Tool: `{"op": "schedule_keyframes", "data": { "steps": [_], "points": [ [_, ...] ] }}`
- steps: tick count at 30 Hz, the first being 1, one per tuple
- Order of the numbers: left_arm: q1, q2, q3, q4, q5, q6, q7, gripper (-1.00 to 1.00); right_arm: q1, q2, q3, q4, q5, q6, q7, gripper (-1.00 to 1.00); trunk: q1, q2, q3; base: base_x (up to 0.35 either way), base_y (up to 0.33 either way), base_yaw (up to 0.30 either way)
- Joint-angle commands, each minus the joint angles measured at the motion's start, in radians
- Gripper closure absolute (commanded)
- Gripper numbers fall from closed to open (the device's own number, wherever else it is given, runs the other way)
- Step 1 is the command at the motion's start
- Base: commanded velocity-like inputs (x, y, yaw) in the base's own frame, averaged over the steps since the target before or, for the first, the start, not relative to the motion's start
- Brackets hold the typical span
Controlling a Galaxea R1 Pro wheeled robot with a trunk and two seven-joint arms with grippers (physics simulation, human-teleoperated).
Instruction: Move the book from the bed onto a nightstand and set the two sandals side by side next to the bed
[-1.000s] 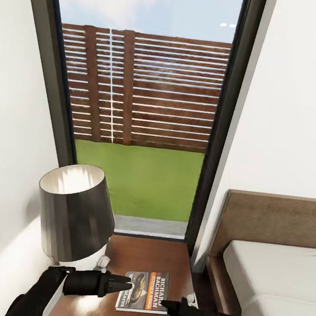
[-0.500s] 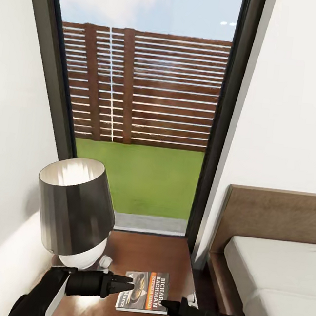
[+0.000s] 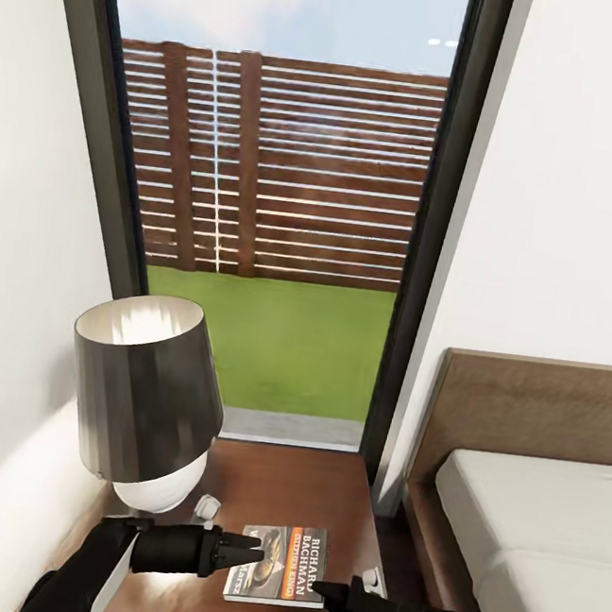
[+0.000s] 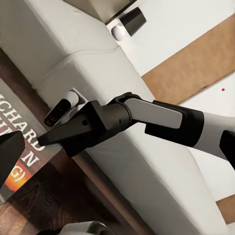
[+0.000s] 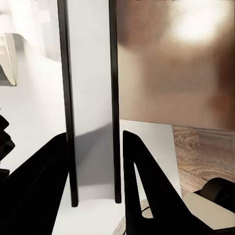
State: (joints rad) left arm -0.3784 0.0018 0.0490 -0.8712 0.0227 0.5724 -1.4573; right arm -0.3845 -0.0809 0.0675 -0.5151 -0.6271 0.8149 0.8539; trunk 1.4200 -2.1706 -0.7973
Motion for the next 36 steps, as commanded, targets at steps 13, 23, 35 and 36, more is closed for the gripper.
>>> {"op": "schedule_keyframes", "data": {
  "steps": [13, 23, 35, 36],
  "points": [
    [0.0, 0.001, 0.002, 0.0, 0.003, 0.011, -0.003, -1.0, -0.001, -0.001, 0.005, 0.0, -0.006, 0.004, -0.001, 1.0, 0.0, 0.0, -0.001, 0.054, 0.0, 0.0],
    [0.0, 0.001, 0.002, 0.001, 0.003, 0.011, -0.003, -1.0, -0.001, -0.001, 0.005, 0.0, -0.006, 0.004, -0.001, 1.0, 0.0, 0.0, -0.001, 0.083, 0.0, 0.0],
    [0.0, 0.001, 0.003, 0.001, 0.005, 0.011, -0.003, -1.0, -0.001, -0.002, 0.005, 0.0, -0.006, 0.004, -0.001, 1.0, 0.0, 0.0, -0.001, 0.109, 0.0, 0.0],
    [0.0, 0.001, 0.003, 0.001, 0.005, 0.011, -0.003, -1.0, -0.001, -0.002, 0.005, 0.0, -0.006, 0.004, -0.001, 1.0, 0.0, 0.0, -0.001, 0.001, 0.0, 0.0]
  ]
}}
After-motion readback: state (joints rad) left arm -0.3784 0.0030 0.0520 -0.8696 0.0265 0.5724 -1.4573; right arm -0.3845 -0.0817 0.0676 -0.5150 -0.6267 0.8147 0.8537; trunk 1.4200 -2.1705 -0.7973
